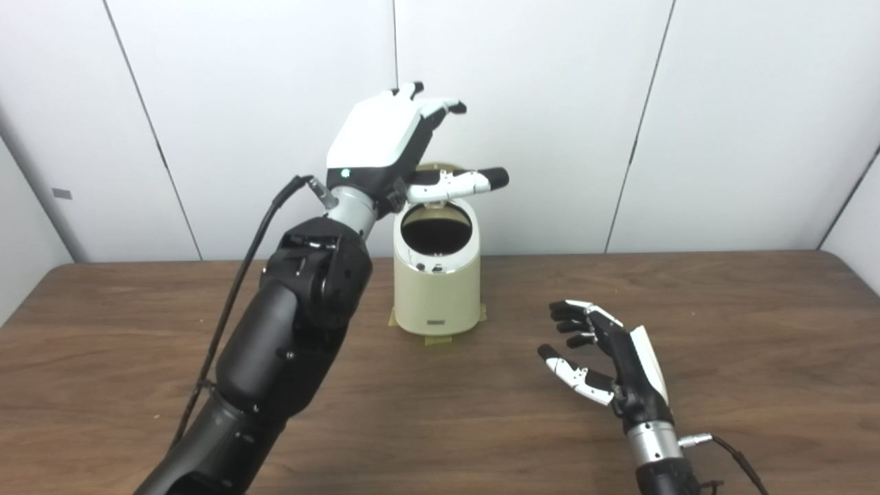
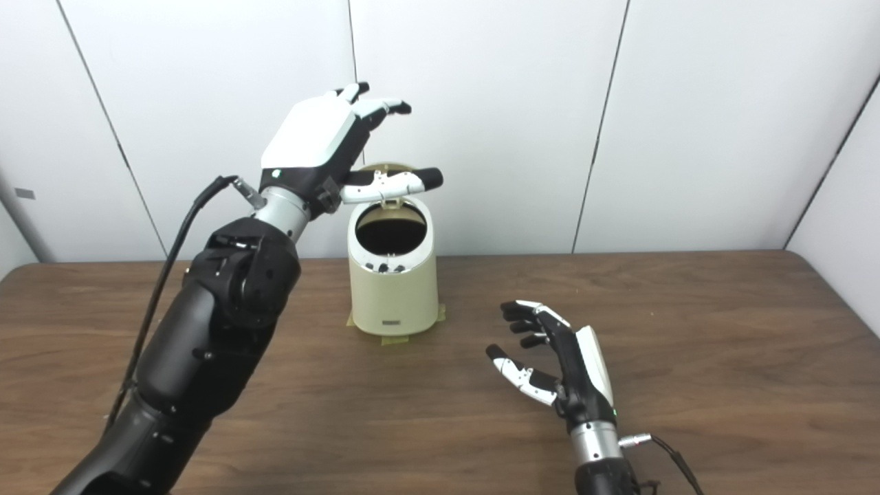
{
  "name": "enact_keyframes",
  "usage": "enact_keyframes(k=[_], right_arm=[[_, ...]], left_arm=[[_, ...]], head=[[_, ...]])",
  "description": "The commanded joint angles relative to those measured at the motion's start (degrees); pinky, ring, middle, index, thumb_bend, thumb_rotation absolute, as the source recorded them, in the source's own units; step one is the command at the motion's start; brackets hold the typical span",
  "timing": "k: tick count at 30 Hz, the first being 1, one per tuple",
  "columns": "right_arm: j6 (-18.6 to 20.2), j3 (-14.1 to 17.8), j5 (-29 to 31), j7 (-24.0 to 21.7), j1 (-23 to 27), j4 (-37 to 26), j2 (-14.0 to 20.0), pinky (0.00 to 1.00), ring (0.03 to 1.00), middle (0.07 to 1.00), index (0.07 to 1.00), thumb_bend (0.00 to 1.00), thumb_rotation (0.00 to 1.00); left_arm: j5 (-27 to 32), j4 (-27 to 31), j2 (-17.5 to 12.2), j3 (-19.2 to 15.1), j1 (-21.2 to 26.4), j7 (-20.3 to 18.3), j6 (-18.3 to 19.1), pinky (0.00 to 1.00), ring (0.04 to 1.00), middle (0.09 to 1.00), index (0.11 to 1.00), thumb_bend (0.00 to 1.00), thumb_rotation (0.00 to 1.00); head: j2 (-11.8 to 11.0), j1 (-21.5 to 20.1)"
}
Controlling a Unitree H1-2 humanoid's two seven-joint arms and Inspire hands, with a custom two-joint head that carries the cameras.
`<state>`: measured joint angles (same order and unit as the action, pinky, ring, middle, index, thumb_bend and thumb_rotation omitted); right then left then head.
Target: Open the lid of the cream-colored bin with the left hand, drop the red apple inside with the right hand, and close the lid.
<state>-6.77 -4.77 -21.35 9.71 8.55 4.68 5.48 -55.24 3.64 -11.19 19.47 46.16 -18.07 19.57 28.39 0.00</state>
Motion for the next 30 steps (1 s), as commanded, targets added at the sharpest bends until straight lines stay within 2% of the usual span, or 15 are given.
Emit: enact_keyframes(k=[1,10,16,19,21,23,30], right_arm=[[-1.1,-0.5,-0.2,0.5,1.2,0.9,-1.0,0.58,0.678,0.704,0.699,0.21,0.26],[0.9,-0.5,0.0,0.5,1.4,0.5,-1.7,0.58,0.680,0.712,0.704,0.23,0.22],[1.4,-0.9,-1.7,1.1,1.5,0.9,-1.4,0.58,0.678,0.712,0.703,0.23,0.27],[1.4,-0.8,-1.6,1.1,1.6,0.9,-1.5,0.59,0.688,0.719,0.713,0.23,0.30],[1.5,-0.8,-1.9,1.3,1.7,1.2,-1.5,0.59,0.685,0.716,0.708,0.23,0.25],[2.4,-0.8,-2.2,1.1,1.7,0.9,-1.5,0.59,0.691,0.722,0.713,0.23,0.28],[3.6,-1.1,-3.6,1.8,1.8,0.6,-1.7,0.60,0.699,0.722,0.712,0.23,0.24]], left_arm=[[-2.4,-0.8,-0.7,0.0,4.8,1.2,-0.1,1.00,0.991,0.848,0.823,0.93,1.00],[-3.0,-6.7,-0.6,-0.2,7.6,0.8,0.8,1.00,0.983,0.859,0.832,0.98,1.00],[-2.2,-8.6,-0.5,-0.3,7.1,1.2,1.1,1.00,0.997,0.860,0.832,0.92,1.00],[-1.9,-8.8,-0.6,-0.2,6.8,1.4,0.9,1.00,1.000,0.872,0.843,0.91,1.00],[-1.7,-8.5,-0.8,0.0,6.4,1.2,0.8,1.00,1.000,0.871,0.844,0.91,1.00],[-1.1,-8.2,-1.0,0.1,6.0,0.7,0.7,1.00,1.000,0.877,0.842,0.90,1.00],[-0.5,-5.8,-1.0,1.5,3.4,0.0,0.1,1.00,1.000,0.898,0.867,0.95,1.00]], head=[[-0.2,0.0],[-0.7,-0.4],[-1.1,-0.6],[-1.1,-0.5],[-1.2,-0.4],[-1.2,-0.5],[-1.5,-0.7]])
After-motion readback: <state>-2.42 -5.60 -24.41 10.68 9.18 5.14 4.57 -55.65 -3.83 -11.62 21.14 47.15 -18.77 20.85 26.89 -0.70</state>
